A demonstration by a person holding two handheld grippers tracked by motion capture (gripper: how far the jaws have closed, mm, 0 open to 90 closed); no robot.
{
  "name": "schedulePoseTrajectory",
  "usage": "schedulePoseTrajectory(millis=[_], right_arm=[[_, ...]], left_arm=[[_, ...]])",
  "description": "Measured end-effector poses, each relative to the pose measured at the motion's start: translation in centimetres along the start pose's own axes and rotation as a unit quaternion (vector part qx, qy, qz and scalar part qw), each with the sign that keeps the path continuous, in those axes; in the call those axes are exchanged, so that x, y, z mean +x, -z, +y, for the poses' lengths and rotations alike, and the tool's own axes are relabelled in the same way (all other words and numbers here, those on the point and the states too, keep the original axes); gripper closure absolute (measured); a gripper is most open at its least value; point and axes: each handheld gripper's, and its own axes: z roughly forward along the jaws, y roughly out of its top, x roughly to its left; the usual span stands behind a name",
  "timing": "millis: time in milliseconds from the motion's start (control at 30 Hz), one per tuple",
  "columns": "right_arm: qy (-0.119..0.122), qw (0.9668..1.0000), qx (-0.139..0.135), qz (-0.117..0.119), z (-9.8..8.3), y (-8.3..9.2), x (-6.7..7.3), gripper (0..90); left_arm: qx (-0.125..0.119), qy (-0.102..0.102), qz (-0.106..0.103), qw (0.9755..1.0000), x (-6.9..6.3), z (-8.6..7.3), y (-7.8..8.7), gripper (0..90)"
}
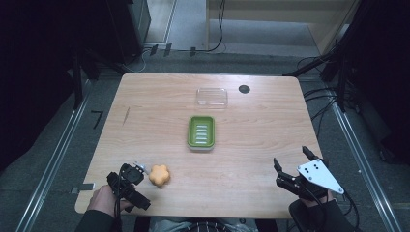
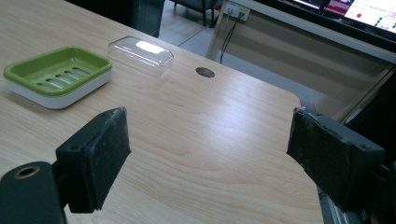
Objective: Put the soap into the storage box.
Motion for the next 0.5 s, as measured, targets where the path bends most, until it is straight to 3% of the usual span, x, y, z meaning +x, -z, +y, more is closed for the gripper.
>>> schedulePoseTrajectory(millis=[267, 367, 500], right_arm=[[-0.005, 1.0, 0.004, 0.003, -0.06, -0.16, -0.17, 13.4], [0.0, 1.0, 0.006, 0.005, -0.04, -0.15, -0.02, 13.3], [-0.004, 1.0, 0.003, 0.001, -0.09, -0.06, -0.24, 13.3]], left_arm=[[0.005, -0.011, 0.0, 0.9999, -0.28, 0.44, -0.11, 0.0], [-0.006, -0.002, 0.005, 1.0, -0.23, 0.41, 0.02, 0.0], [-0.013, -0.006, 0.004, 0.9999, -0.42, 0.64, 0.06, 0.0]])
